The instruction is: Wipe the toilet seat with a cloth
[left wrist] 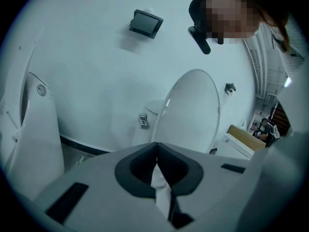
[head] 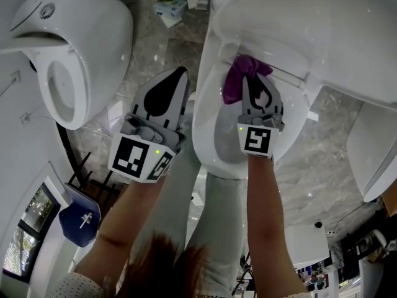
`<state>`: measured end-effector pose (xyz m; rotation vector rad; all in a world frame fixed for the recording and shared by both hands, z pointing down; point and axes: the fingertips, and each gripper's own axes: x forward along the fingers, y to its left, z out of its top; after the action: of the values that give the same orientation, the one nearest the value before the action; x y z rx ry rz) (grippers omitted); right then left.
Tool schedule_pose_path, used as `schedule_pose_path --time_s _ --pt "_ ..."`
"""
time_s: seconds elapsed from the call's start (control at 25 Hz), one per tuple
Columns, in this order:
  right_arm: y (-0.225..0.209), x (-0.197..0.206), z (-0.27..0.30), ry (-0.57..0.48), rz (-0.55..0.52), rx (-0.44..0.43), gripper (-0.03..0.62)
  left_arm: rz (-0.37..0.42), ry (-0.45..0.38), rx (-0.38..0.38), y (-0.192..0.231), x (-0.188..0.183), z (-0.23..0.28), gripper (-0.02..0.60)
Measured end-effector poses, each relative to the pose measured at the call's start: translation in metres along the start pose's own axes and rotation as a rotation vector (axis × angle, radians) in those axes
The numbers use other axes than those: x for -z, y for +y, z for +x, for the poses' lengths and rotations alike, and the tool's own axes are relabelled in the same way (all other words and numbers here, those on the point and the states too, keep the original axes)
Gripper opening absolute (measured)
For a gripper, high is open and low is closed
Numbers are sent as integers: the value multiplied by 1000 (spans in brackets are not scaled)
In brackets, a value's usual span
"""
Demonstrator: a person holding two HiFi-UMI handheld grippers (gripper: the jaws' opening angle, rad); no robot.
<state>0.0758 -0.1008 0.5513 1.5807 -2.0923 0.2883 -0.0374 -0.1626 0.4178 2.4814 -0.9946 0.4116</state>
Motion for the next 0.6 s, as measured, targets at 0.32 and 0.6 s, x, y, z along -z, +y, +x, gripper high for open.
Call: schedule_pose_path --time_s 0.32,0.6 --pt "-11 10 -10 26 -13 24 71 10 2 13 -10 0 1 5" --pt "-23 19 -19 39 -8 49 72 15 4 23 -19 0 2 5"
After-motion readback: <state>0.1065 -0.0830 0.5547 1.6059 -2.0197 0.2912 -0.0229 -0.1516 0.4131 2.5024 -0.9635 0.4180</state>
